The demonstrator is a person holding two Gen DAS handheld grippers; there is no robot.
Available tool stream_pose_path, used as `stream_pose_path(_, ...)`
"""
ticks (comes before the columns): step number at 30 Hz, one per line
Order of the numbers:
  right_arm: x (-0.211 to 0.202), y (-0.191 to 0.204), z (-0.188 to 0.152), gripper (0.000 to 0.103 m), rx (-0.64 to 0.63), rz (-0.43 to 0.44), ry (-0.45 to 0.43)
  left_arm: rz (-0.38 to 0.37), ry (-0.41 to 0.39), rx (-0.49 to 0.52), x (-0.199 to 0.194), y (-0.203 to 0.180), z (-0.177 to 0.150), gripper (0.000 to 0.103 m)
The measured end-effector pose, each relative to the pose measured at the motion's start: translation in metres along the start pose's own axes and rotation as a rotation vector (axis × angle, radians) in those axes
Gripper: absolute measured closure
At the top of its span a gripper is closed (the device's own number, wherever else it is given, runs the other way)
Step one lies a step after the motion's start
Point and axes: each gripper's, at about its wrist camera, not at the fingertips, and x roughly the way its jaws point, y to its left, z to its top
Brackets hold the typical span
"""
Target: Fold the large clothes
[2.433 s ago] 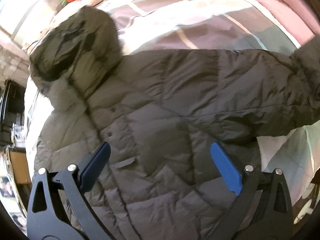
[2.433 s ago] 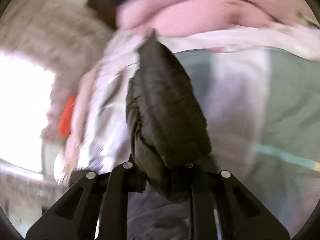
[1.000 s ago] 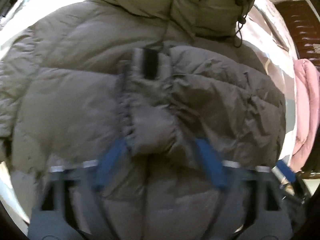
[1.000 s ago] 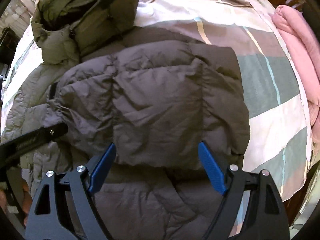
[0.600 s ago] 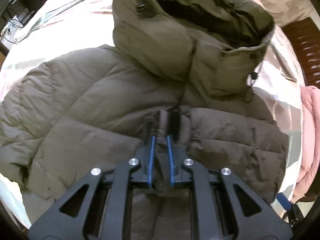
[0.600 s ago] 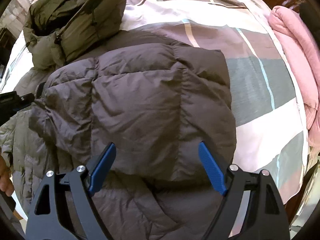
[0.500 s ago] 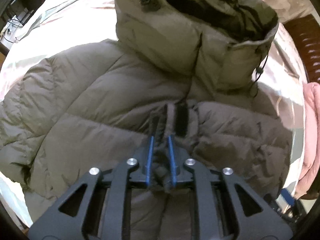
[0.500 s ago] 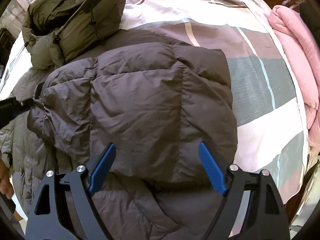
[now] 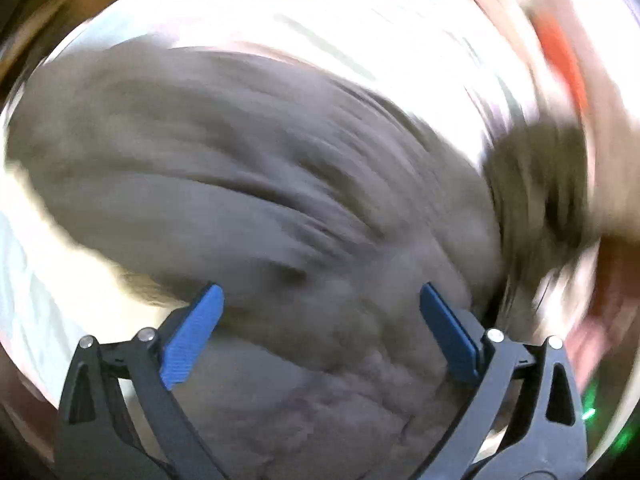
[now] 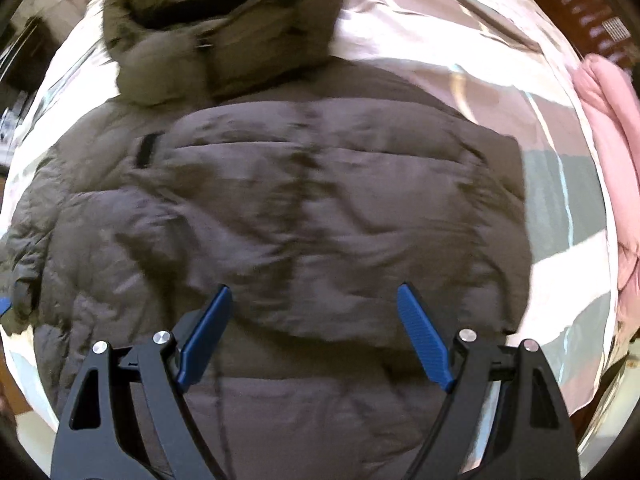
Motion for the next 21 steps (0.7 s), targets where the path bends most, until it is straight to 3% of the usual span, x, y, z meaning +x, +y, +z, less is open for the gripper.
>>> stream_pose_path(2, -0.001, 0.021, 0.0, 0.019, -0.021, 0.013, 0.001, -0.012, -0.029, -0.183, -0.027, 0.079, 0.023, 0.003)
stream_pose_path(5, -0.002, 0.061, -0.003, 0.019, -0.043, 0.047, 0.01, 0.017, -0.032, -0.326, -0.036, 0.158, 0.045, 0.003)
stream_pose_path(8, -0.002, 0.096, -0.009, 0.019, -0.061, 0.081, 0.024, -0.029, -0.036, -0.39, -0.029, 0.201, 0.062, 0.003)
stream_pose_path(12, -0.005, 0.138, -0.023, 0.019, -0.088, 0.137, 0.056, -0.026, -0.037, -0.516, -0.009, 0.238, 0.077, 0.008)
stream_pose_path(13, -0.005, 0.145, -0.027, 0.019, -0.097, 0.139, 0.061, -0.062, -0.046, -0.558, -0.006, 0.242, 0.076, 0.04)
stream_pose_path(14, -0.005, 0.153, -0.031, 0.019, -0.109, 0.14, 0.069, -0.16, -0.053, -0.586, -0.001, 0.244, 0.077, 0.075)
stream_pose_path(16, -0.004, 0.161, -0.037, 0.019, -0.118, 0.144, 0.08, -0.214, -0.072, -0.575, -0.002, 0.237, 0.08, 0.088)
stream_pose_path(18, -0.006, 0.165, -0.043, 0.019, -0.12, 0.154, 0.09, -0.243, -0.127, -0.507, -0.015, 0.216, 0.087, 0.09)
stream_pose_path(21, -0.01, 0.158, -0.046, 0.019, -0.112, 0.15, 0.083, -0.348, -0.178, -0.34, -0.044, 0.154, 0.092, 0.09)
